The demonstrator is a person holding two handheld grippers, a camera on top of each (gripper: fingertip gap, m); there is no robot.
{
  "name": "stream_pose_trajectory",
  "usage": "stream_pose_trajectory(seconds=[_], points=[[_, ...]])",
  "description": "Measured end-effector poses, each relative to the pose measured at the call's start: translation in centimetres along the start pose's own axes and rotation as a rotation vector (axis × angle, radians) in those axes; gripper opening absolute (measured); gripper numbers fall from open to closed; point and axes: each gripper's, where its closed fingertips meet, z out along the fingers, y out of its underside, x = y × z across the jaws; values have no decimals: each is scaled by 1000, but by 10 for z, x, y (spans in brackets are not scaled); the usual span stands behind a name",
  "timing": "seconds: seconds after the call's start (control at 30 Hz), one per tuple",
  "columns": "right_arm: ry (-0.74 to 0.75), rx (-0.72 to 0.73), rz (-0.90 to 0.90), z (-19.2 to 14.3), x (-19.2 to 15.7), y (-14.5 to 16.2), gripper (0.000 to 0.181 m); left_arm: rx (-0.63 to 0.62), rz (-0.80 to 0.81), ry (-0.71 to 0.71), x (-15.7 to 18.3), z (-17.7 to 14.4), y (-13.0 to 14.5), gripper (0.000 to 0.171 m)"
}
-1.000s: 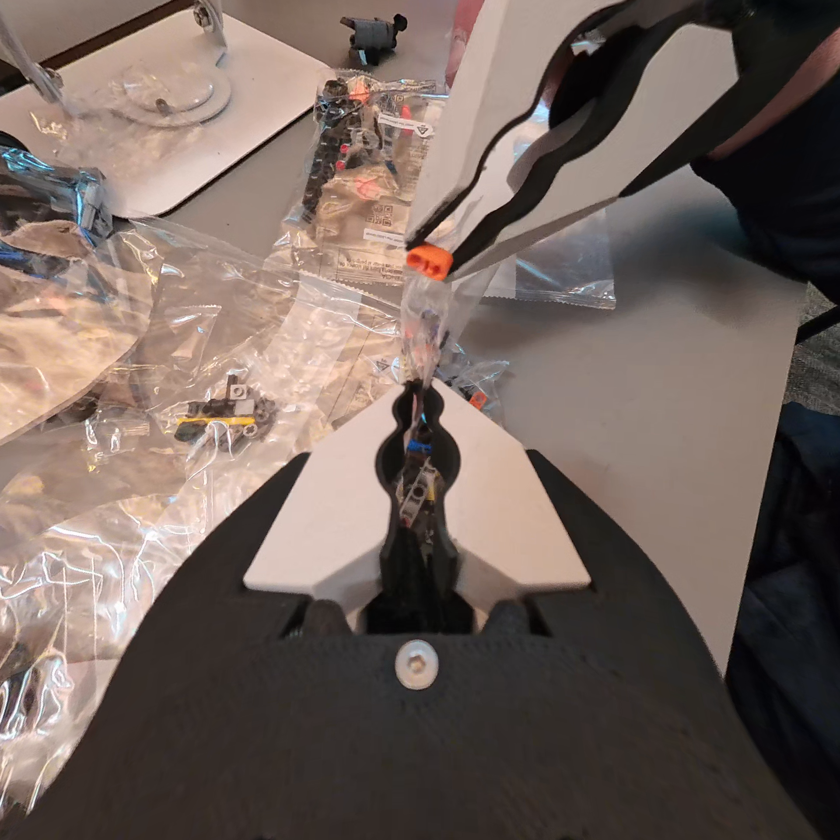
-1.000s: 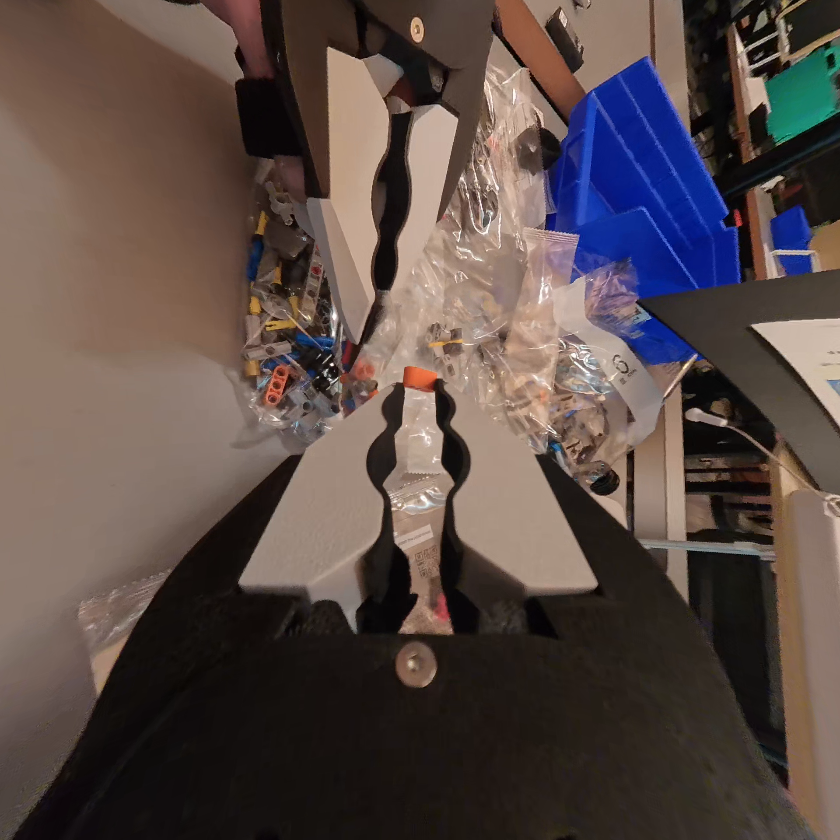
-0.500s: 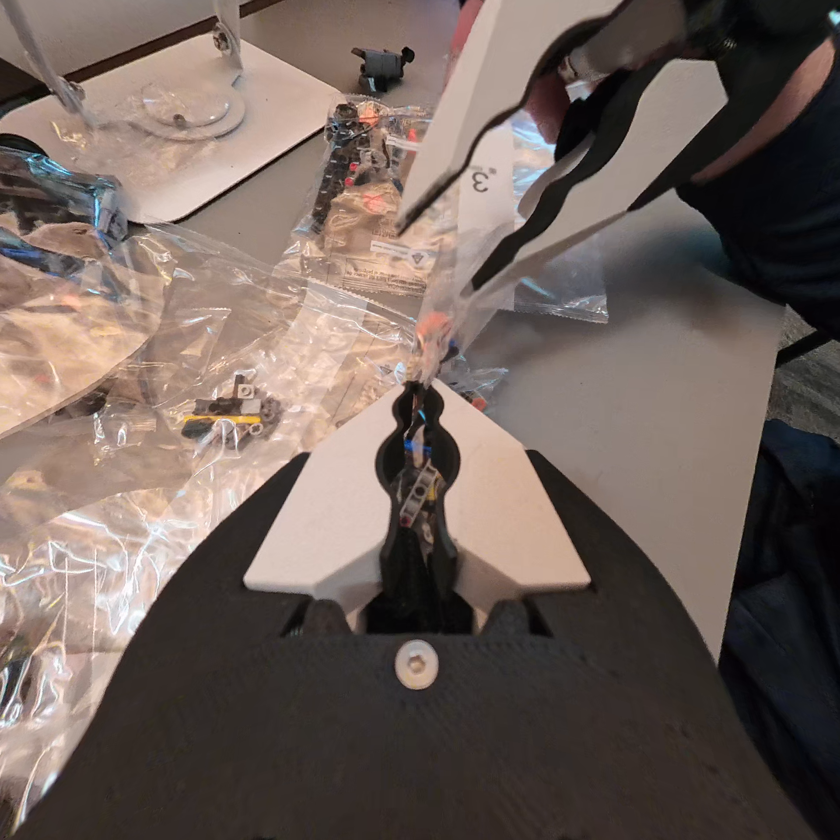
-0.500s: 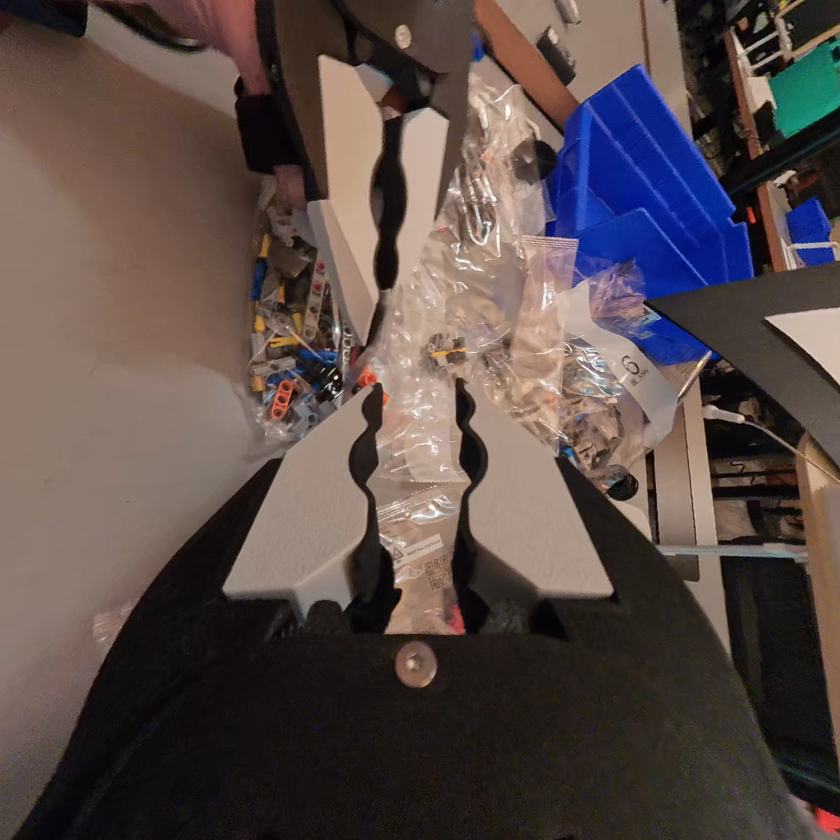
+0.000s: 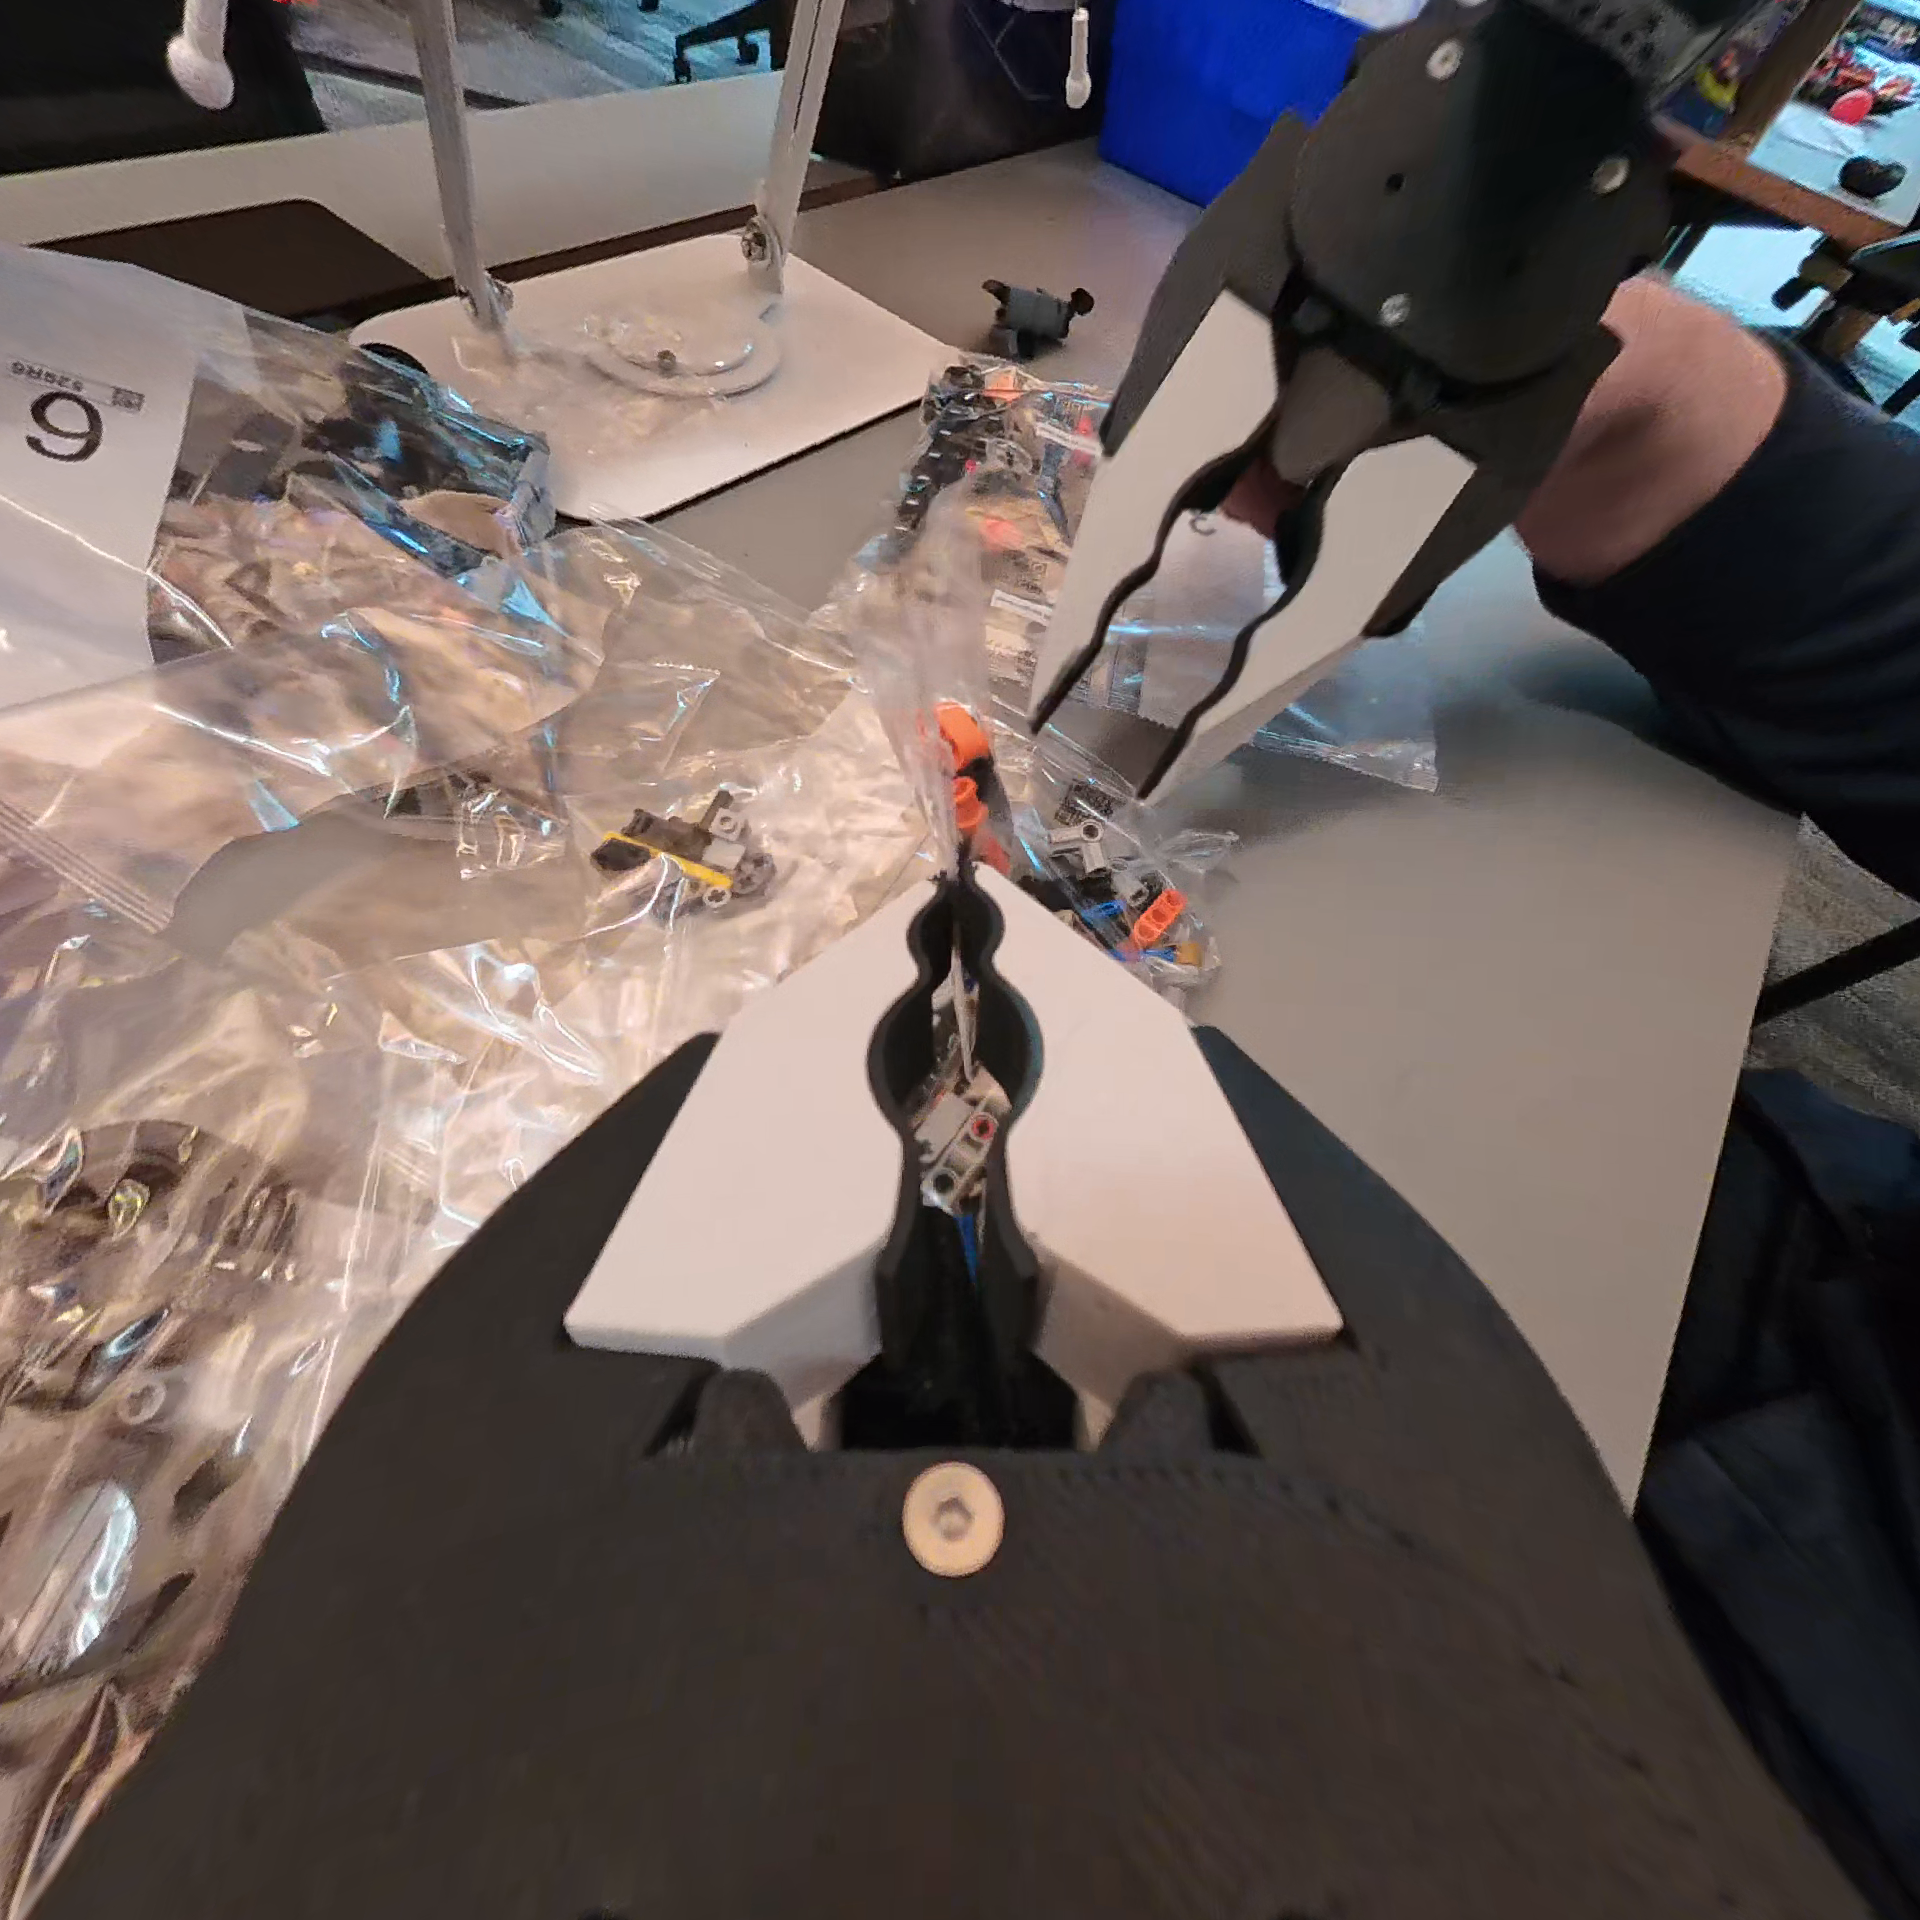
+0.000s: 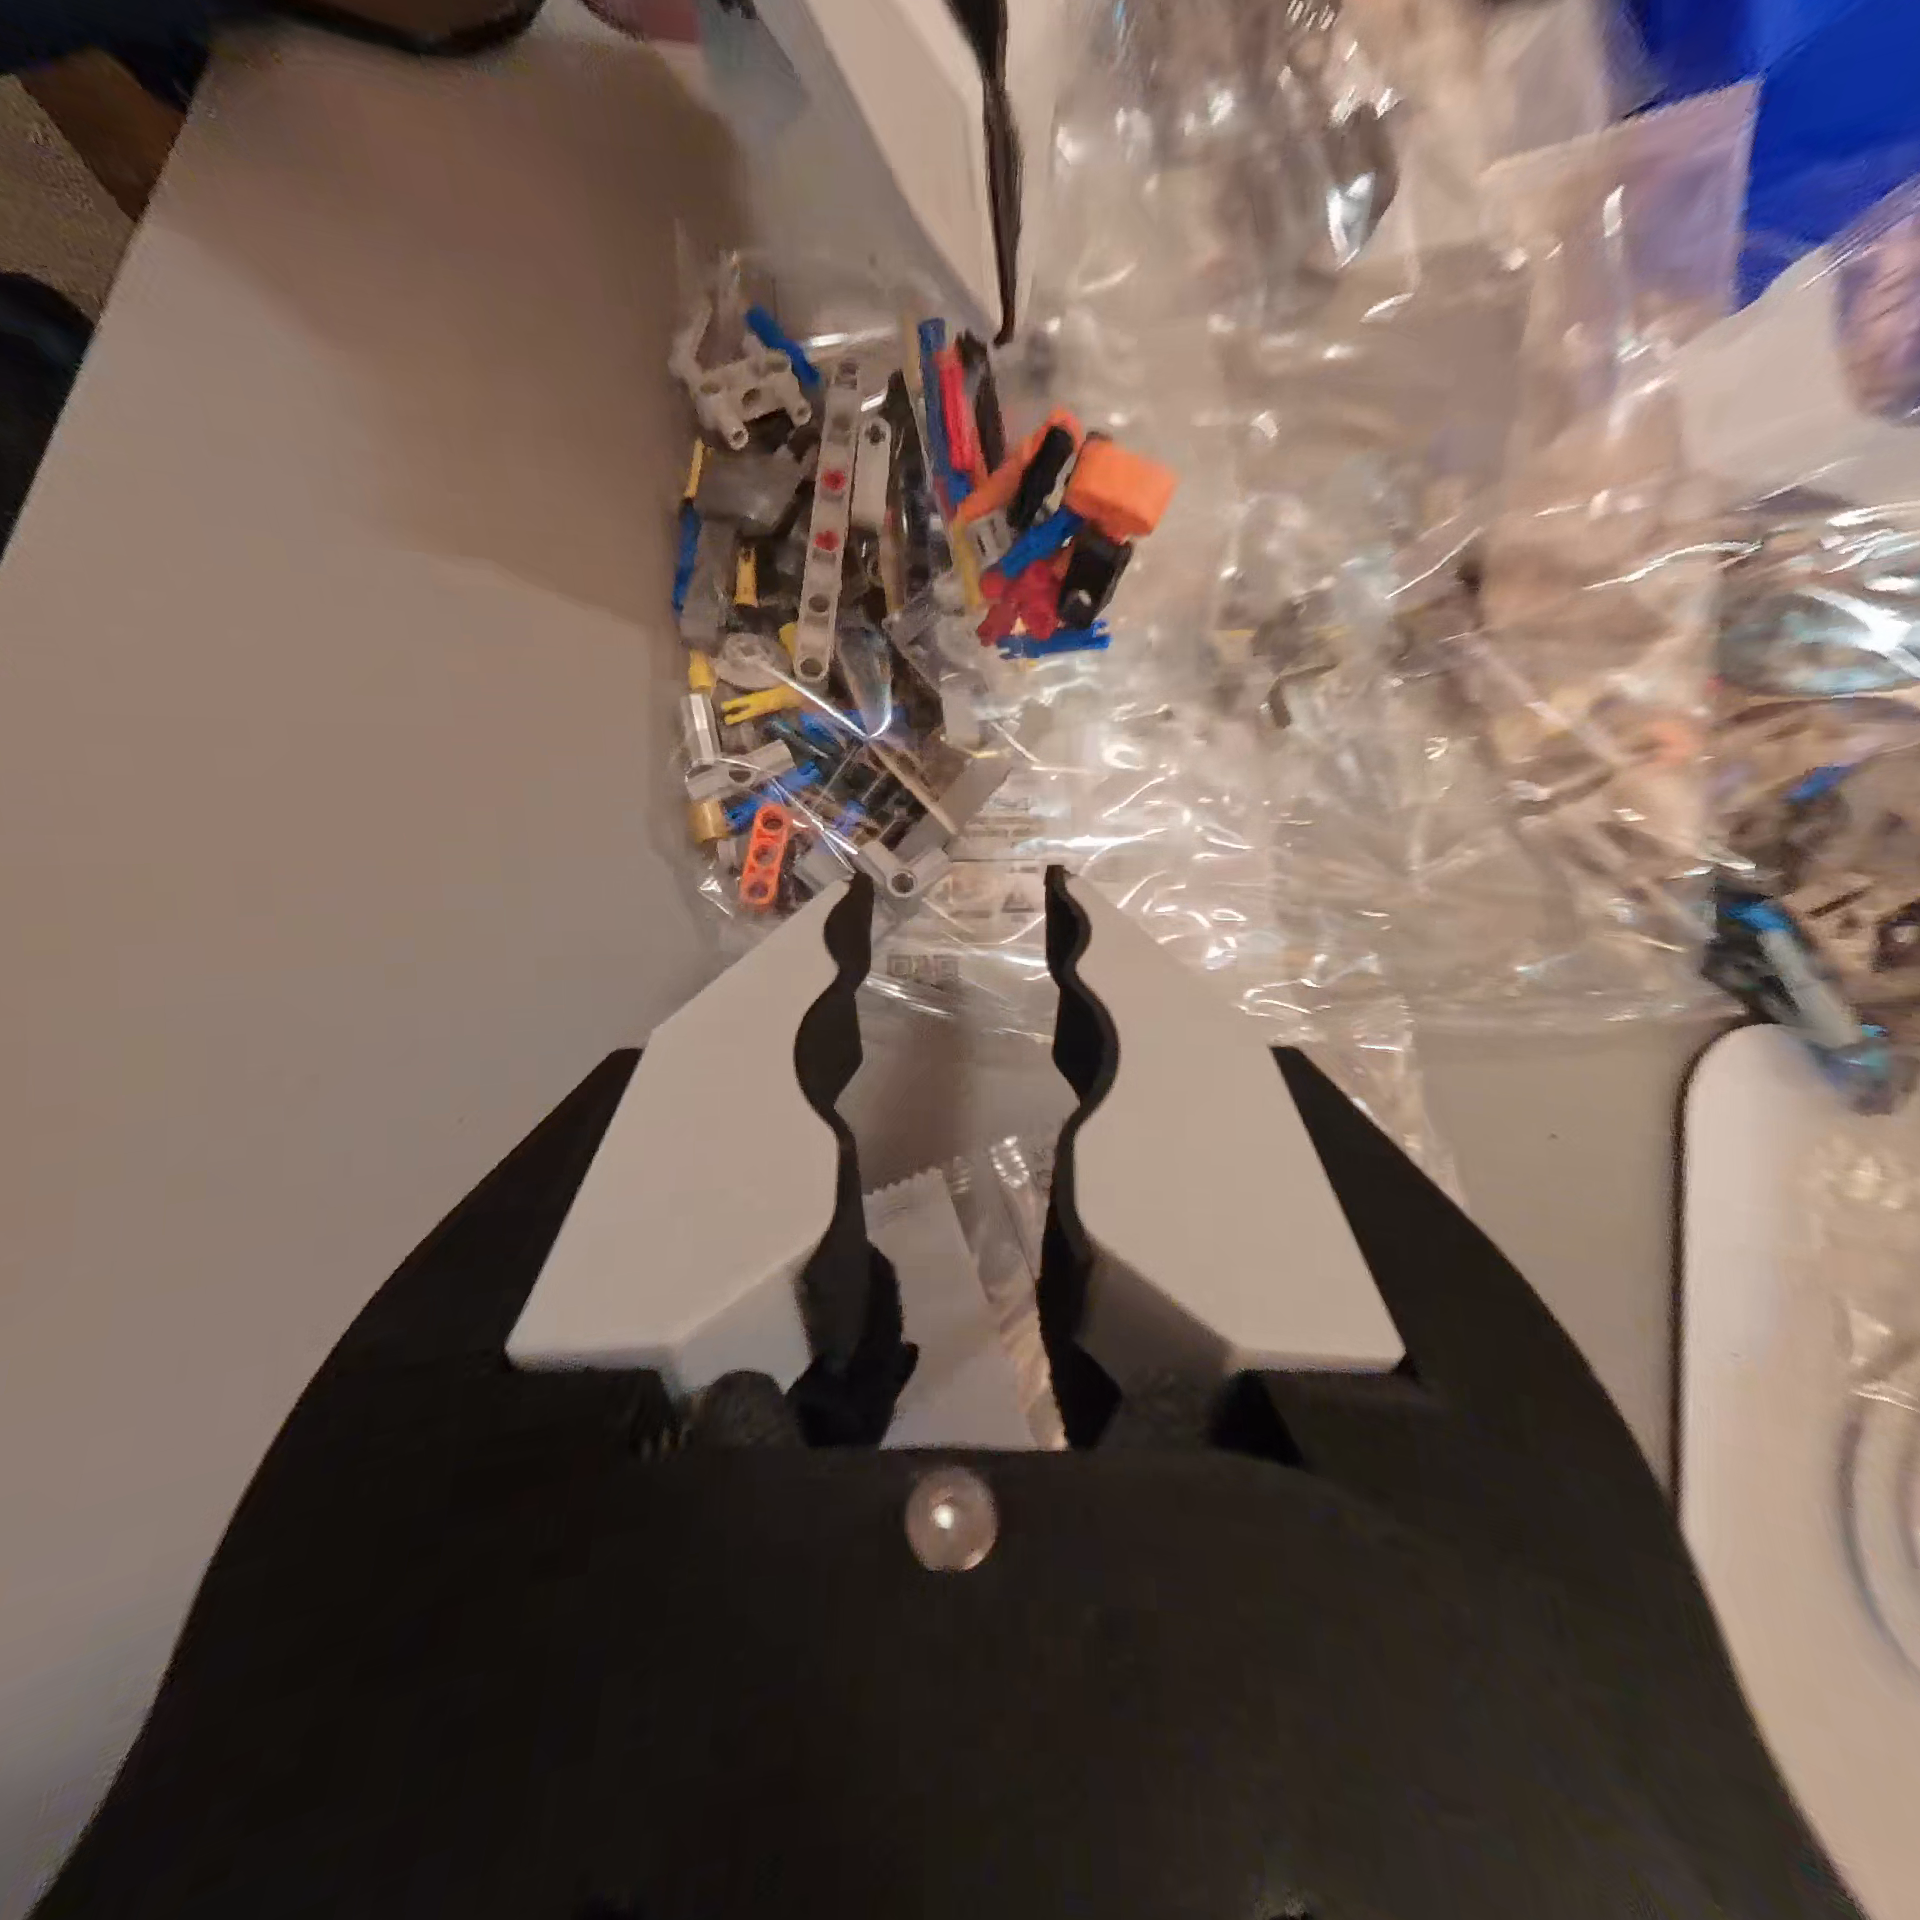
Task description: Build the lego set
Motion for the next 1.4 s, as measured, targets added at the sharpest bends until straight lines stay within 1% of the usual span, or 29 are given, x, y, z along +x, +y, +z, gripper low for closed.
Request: stream_pose_trajectory(seconds=[0.07,0.23,0.37,0.43,0.47,0.57,0.67,0.77,0.9,0.97,1.0,1.07,1.13,1.2,1.4], points=[[-12,-33,25,9,0,6,31,-6,2,-5,-1,1,3,0],[-103,0,99,16,-10,2,25,-9,11,6,1,4,7,0],[-186,42,165,15,-18,-6,28,-5,7,7,1,4,9,0],[-206,10,203,18,-20,-1,28,-7,5,6,0,5,11,0],[-207,-10,202,20,-21,2,26,-6,3,8,1,5,11,0],[-213,-13,202,23,-23,1,21,-15,4,8,1,7,14,0],[-231,-13,202,22,-26,0,6,-16,4,10,1,8,16,0],[-254,9,232,19,-27,-2,4,-15,-1,9,0,8,17,0],[-238,56,281,16,-19,-11,21,-8,-11,10,-2,8,19,0],[-211,56,300,18,-14,-11,26,-6,-15,12,-3,9,20,0],[-202,60,325,20,-12,-11,23,-5,-17,12,-3,9,20,0],[-174,25,353,25,-7,-5,24,-5,-20,12,-4,9,21,0],[-182,7,377,27,-7,0,17,-3,-22,14,-4,10,21,0],[-166,-31,346,32,-7,7,13,-5,-21,15,-4,11,22,0],[-157,-28,283,33,-11,4,10,-9,-21,16,-4,11,23,0]])
